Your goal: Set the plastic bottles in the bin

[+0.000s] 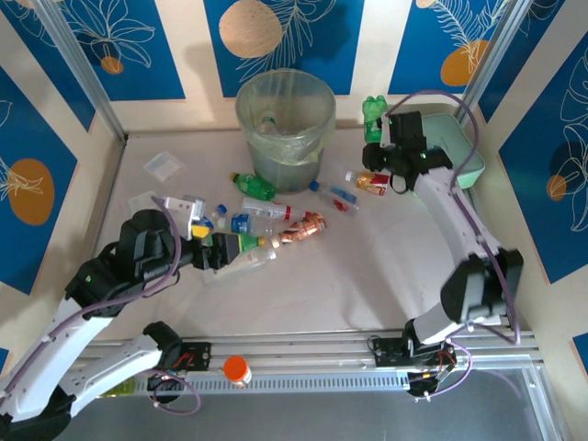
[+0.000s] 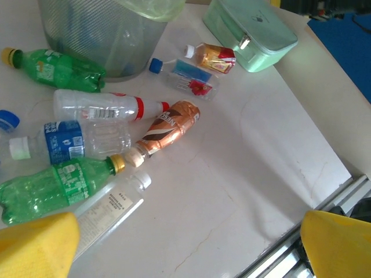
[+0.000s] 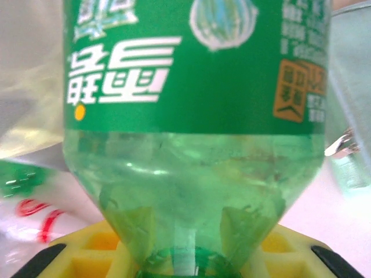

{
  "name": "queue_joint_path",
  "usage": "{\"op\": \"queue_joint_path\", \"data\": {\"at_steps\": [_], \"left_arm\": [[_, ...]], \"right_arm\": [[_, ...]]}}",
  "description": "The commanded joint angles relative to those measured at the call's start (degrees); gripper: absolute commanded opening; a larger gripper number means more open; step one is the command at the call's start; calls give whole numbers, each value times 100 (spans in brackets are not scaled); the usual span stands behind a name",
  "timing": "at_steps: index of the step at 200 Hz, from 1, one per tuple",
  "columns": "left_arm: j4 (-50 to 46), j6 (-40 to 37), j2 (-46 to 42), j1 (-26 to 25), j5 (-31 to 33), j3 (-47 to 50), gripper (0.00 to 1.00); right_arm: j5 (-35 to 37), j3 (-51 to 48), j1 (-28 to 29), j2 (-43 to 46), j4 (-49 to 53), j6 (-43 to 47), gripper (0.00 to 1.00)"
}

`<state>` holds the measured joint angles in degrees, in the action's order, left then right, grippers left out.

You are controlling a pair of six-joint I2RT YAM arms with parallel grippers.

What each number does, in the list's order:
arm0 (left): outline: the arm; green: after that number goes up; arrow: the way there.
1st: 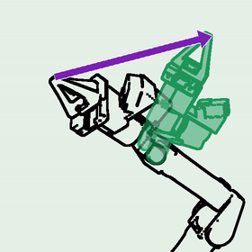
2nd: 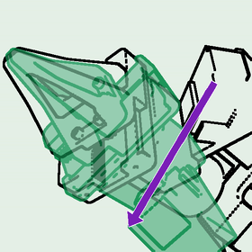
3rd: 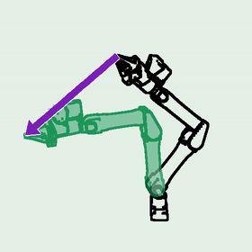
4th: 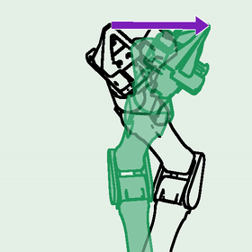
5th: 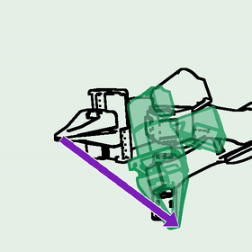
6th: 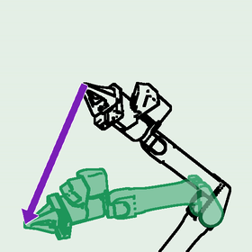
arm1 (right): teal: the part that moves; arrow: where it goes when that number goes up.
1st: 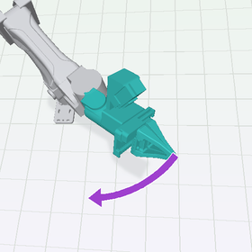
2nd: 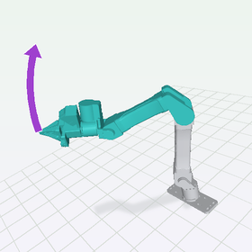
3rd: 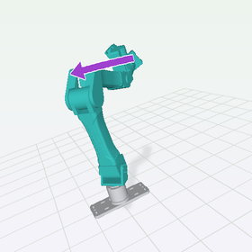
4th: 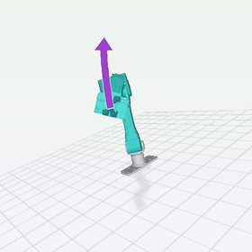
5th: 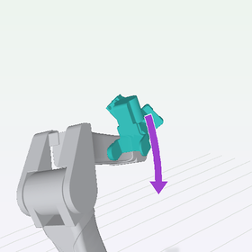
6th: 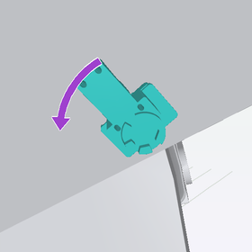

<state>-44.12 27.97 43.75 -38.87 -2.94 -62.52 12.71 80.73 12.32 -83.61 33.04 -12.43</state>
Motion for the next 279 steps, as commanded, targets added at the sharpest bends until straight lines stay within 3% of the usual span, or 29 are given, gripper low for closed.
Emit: {"op": "queue_joint_path", "data": {"at_steps": [1,47,95,131,186,221,279], "left_arm": [[508,17,452,37,-632,-389,99],[1574,527,1566,31,-1940,-1080,99],[2815,989,2341,15,-2868,-1298,99],[3549,1118,2788,-4,-3422,-1344,99],[4560,1338,3141,-124,-3767,-1405,93],[5027,1483,3206,-138,-3834,-1319,85],[5376,1641,3374,-138,-3976,-1320,62]], "right_arm": [[-986,-849,230,1044,-921,-550,0],[-2396,-2474,918,2740,-1825,-1076,0],[-3108,-3095,1530,3690,-2405,-1473,0],[-3425,-3159,1875,3774,-2583,-1620,0],[-3694,-3169,2139,3664,-2736,-1914,0],[-3671,-3245,2200,3661,-2849,-2018,0],[-3719,-3322,2231,3616,-2941,-2040,0]]}}
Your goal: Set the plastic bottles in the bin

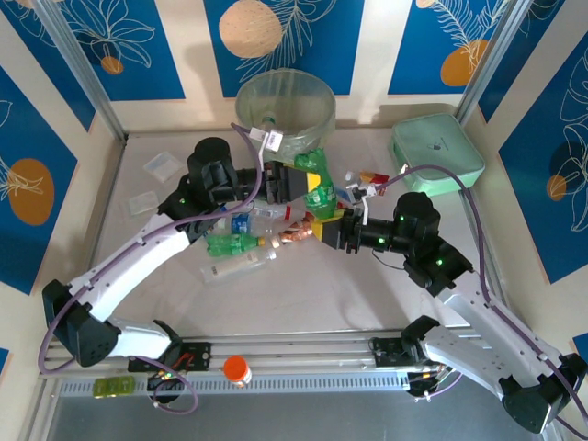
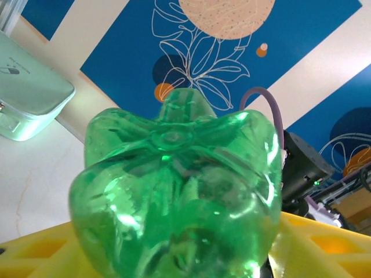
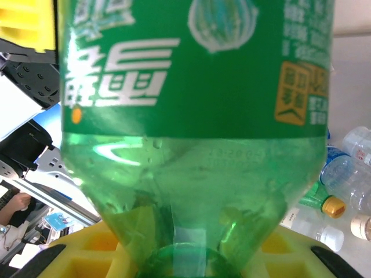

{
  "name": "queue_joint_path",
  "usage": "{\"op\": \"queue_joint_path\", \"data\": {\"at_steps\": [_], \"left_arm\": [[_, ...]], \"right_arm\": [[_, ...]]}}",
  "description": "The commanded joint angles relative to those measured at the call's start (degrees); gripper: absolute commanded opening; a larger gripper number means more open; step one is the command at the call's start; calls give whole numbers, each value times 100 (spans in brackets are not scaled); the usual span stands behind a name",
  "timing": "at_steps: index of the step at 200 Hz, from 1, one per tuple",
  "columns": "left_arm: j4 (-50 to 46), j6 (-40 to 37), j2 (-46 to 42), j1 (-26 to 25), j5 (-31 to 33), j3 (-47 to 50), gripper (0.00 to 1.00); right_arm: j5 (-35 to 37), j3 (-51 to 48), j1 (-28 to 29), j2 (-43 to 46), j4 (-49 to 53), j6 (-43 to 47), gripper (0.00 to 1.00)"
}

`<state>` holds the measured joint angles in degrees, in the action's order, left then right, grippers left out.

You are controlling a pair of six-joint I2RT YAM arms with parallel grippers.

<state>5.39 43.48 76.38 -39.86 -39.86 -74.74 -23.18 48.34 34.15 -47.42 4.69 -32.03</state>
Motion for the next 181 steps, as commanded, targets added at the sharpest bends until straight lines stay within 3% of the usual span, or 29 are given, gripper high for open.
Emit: {"op": "queue_joint_path", "data": {"at_steps": [1,63,88,114,173,181], "left_arm": [[427,89,121,-40,-285,-105,62],[751,349,344,-31,-215,-226,54],[1061,612,485,-31,-242,-210,74],[1341,805,592,-31,-240,-151,80],[1210,653,666,9,-155,-329,58],[1204,652,681,34,-147,-363,57]], "right_arm": [[-128,-85,48,1,-103,-77,0],[81,16,49,47,199,54,1],[125,8,48,125,191,99,0],[27,8,48,101,160,123,0],[494,101,30,117,439,163,0],[570,118,22,130,474,145,8]]}}
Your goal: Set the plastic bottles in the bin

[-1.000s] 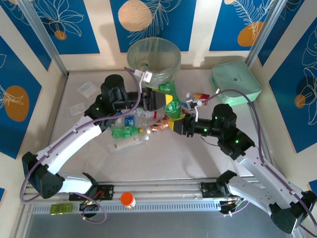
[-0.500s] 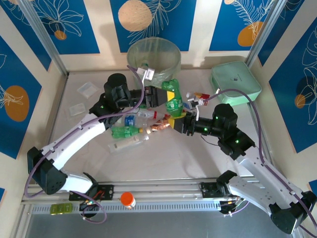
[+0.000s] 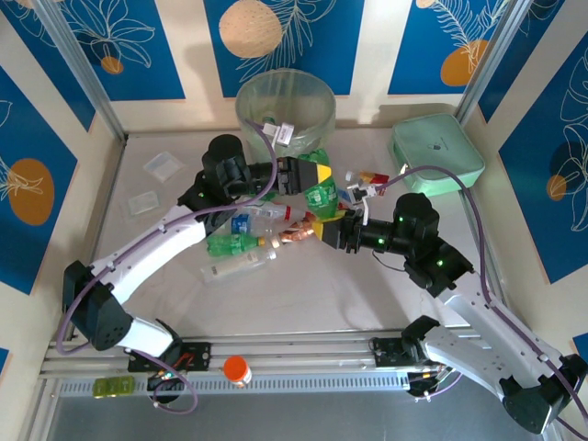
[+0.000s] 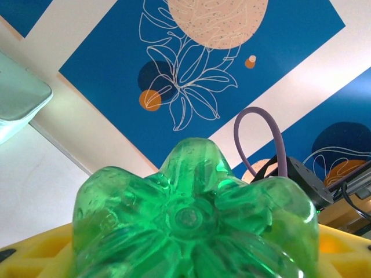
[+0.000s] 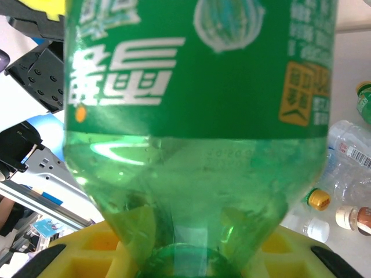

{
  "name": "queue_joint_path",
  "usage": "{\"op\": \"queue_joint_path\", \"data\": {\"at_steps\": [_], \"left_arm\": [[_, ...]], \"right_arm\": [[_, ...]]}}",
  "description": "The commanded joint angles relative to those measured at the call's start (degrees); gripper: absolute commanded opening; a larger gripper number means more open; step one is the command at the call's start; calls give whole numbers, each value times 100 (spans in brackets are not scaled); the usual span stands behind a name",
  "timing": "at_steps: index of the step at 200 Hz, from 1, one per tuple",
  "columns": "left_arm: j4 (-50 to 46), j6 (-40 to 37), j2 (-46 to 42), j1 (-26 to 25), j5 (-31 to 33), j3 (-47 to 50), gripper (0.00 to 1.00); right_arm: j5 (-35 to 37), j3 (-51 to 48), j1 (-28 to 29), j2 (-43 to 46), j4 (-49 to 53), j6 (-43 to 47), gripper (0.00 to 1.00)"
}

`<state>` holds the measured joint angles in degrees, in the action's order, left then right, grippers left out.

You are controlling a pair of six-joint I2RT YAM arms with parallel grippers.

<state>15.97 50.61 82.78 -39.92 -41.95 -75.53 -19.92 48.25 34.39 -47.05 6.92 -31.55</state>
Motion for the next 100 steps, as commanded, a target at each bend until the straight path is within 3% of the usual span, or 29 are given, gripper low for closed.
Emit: {"op": "queue_joint_path", "data": {"at_steps": [1,46,72,100], "left_arm": [[145,-60,43,43,63,-290,57],[292,225,283,341,193,-472,50],[-138,65,505,657,443,-906,53],[-497,27,876,1142,972,-1465,52]], "right_arm": [[252,130,-3,92,250,97,9],[829,259,-18,252,412,20,67],[1272,368,-42,455,584,-35,82],[1412,495,-128,626,815,25,83]]}}
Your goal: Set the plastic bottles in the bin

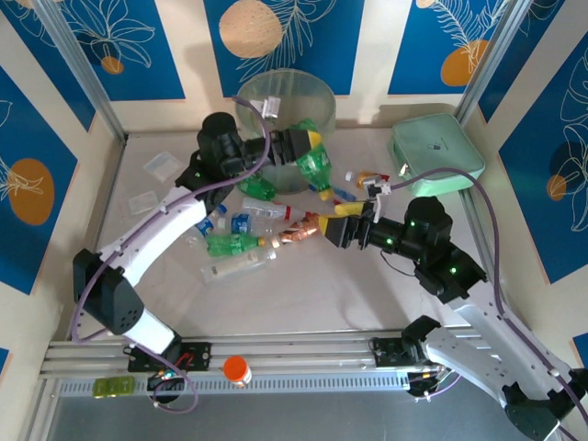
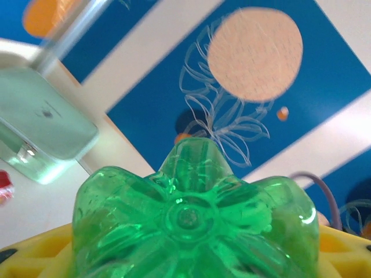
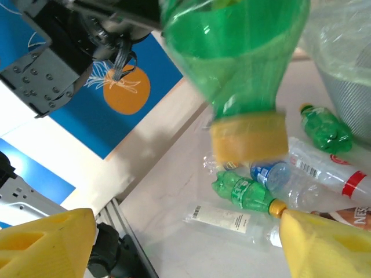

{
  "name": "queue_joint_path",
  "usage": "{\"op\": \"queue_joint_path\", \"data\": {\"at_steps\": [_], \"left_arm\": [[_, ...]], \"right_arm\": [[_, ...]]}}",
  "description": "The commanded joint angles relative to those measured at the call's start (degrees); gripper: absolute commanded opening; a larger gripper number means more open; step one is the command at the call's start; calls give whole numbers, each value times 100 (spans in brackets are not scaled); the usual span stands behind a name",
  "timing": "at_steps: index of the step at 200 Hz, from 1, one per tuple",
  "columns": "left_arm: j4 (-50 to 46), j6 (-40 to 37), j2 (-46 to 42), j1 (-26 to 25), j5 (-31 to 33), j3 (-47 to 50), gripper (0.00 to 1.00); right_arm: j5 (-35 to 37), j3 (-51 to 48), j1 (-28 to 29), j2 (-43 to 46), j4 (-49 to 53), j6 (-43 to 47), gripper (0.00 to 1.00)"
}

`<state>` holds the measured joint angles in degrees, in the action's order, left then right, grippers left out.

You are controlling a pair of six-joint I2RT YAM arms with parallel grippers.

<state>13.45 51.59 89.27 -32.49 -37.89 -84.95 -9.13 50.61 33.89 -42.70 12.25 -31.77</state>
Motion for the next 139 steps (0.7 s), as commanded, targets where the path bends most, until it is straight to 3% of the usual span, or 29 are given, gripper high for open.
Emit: {"op": "queue_joint_path", "data": {"at_steps": [1,39,88,139], "left_arm": [[-242,-71,237,418,582,-540,52],[-870,-716,1027,970,1530,-1696,52],[-2070,-2054,2151,1063,3243,-3391,52],[-2545,-2879,3235,1009,3562,-4324,53]], "right_arm": [[328,266,-81,191,293,47,83],[328,388,-216,317,617,30,83],[358,478,-269,544,1021,22,83],[489,521,-269,690,1375,33,83]]}}
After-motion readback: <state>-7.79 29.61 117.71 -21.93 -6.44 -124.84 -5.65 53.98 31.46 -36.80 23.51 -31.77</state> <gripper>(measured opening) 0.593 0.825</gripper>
